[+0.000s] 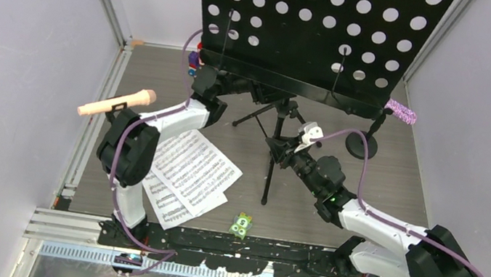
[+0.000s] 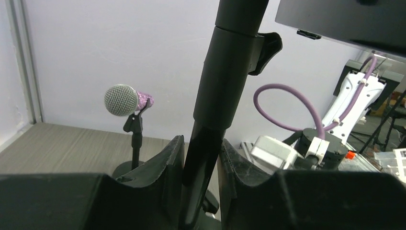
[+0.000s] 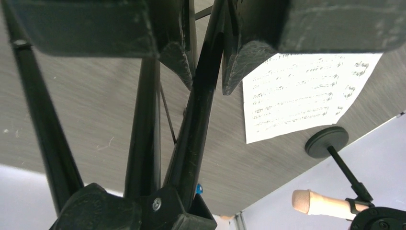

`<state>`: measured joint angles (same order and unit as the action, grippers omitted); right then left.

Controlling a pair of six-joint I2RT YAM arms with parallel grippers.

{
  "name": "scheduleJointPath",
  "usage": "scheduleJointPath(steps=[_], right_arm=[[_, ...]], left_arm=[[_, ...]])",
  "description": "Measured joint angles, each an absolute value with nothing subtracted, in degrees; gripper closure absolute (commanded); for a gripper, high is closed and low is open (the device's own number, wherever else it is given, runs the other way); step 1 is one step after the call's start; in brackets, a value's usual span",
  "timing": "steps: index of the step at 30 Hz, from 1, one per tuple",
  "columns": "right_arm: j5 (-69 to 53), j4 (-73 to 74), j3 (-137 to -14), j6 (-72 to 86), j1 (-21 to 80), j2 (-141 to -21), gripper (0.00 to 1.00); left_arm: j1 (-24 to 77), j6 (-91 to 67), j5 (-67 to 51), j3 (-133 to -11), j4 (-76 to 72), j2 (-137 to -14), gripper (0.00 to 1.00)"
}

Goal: Pack up the instrument practice props

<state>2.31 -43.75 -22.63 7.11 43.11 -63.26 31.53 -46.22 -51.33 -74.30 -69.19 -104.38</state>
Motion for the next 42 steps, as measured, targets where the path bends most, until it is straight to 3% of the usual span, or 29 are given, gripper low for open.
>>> scheduleJointPath(steps=[9,14,20,21,22,23,31,42], right_arm=[[3.75,-52.88,-22.65,-0.56,42.98,-65.3,0.96],[3.79,-51.94,-23.14,-2.24,42.98,-65.21,0.55],[2.94,-48.53,-22.76,-4.01,44.21,-57.54,0.24],[3.14,-46.89,-22.7,-3.84,44.21,-55.09,0.17],[3.4,-45.36,-22.68,-3.7,44.21,-52.95,0.03],[3.75,-43.44,-22.61,-3.4,44.21,-50.61,0.01],[12.86,-32.58,-20.18,-5.3,44.14,-39.81,0.0],[10.17,-36.69,-20.64,-10.46,37.87,-57.3,0.0]], left_arm=[[32.88,-44.88,-53.45,-74.83,-64.95,-104.33,0.91],[32.91,-43.2,-53.43,-74.81,-62.7,-103.57,0.91],[33.04,-41.74,-51.99,-74.65,-61.58,-103.28,0.91],[33.04,-41.6,-51.81,-74.59,-61.56,-103.26,0.91],[33.04,-41.54,-51.68,-74.52,-61.56,-103.24,0.91],[33.04,-41.52,-51.53,-74.48,-61.56,-103.24,0.91],[33.04,-41.56,-51.29,-74.43,-61.6,-103.24,0.91],[32.73,-41.98,-51.48,-74.43,-61.54,-103.24,0.92]])
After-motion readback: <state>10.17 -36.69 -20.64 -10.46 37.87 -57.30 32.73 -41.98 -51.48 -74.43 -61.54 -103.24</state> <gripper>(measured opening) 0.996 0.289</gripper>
